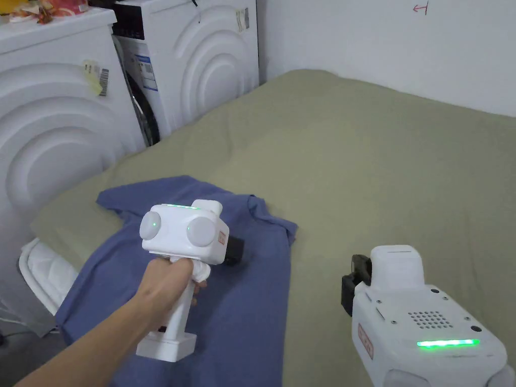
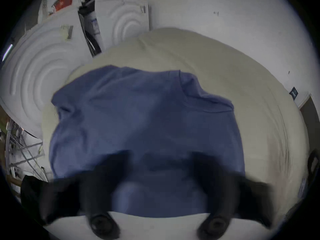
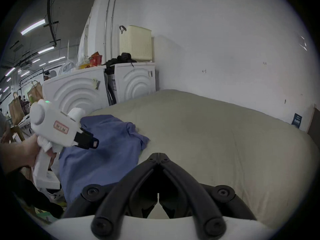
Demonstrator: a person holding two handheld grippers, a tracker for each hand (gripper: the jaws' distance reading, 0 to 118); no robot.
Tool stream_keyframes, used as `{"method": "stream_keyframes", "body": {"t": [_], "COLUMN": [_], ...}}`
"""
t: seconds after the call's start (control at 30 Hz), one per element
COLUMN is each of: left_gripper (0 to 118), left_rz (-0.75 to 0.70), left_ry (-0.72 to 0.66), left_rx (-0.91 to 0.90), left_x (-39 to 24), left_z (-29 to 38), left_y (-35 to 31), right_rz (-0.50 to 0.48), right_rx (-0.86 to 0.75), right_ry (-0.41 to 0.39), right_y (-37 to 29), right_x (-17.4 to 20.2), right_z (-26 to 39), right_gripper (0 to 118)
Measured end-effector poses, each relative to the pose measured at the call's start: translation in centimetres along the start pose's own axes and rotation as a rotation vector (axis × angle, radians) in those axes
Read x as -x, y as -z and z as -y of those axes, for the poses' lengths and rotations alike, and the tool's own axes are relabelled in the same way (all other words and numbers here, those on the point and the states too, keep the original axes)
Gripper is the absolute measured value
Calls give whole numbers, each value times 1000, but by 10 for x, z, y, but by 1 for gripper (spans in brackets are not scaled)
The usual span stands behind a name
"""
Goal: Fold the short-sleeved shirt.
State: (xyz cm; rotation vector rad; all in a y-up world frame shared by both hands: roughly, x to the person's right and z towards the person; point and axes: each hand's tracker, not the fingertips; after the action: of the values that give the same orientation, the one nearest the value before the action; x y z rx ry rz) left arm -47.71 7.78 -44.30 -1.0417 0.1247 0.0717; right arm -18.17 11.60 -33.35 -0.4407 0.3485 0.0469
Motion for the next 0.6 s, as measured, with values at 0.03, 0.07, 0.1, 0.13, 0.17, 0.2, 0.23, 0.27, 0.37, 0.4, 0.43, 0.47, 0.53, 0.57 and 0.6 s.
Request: {"method": "stream_keyframes", "body": {"t": [0.03,0.07,0.1,0.13,0.17,0.2,0.23,0.27,0.37,0.4,0.43,0.47,0.53,0.57,0.6], "left_gripper": [107,118,113,113,114,114,113,110,17,0,0,0,0,0,0], "left_rz": [9,-29,-88,-106,-115,-94,-93,-83,-64,-121,-129,-104,-91,-69,-35], "left_ry": [-7,14,15,34,51,36,19,-3,11,22,46,50,73,56,67], "left_rx": [27,-2,6,14,24,23,25,25,-50,-83,-85,-59,-107,-136,-193], "left_x": [-1,-10,-16,-21,-25,-6,-2,3,-12,-17,-19,-23,-32,-38,-48], "left_z": [0,7,7,9,12,1,-1,-4,2,1,1,-2,-3,-4,8], "left_y": [7,-2,1,7,10,49,53,56,10,4,-2,-8,-33,-47,-79], "right_rz": [6,7,7,13,15,15,20,24,39,49,62,75,108,137,143], "right_rx": [5,15,18,22,27,31,32,34,30,30,30,18,3,-8,-14], "right_ry": [8,18,25,29,29,24,18,12,28,33,40,54,62,66,71], "right_y": [1,2,1,1,0,-2,-5,-7,-21,-27,-34,-43,-66,-77,-88], "right_x": [-3,-6,-9,-11,-13,-16,-19,-22,-34,-39,-45,-51,-65,-72,-80], "right_z": [2,4,7,9,10,12,14,15,13,12,11,11,10,11,11], "right_gripper": [0,0,0,0,0,0,0,0,0,0,0,0,0,0,0]}}
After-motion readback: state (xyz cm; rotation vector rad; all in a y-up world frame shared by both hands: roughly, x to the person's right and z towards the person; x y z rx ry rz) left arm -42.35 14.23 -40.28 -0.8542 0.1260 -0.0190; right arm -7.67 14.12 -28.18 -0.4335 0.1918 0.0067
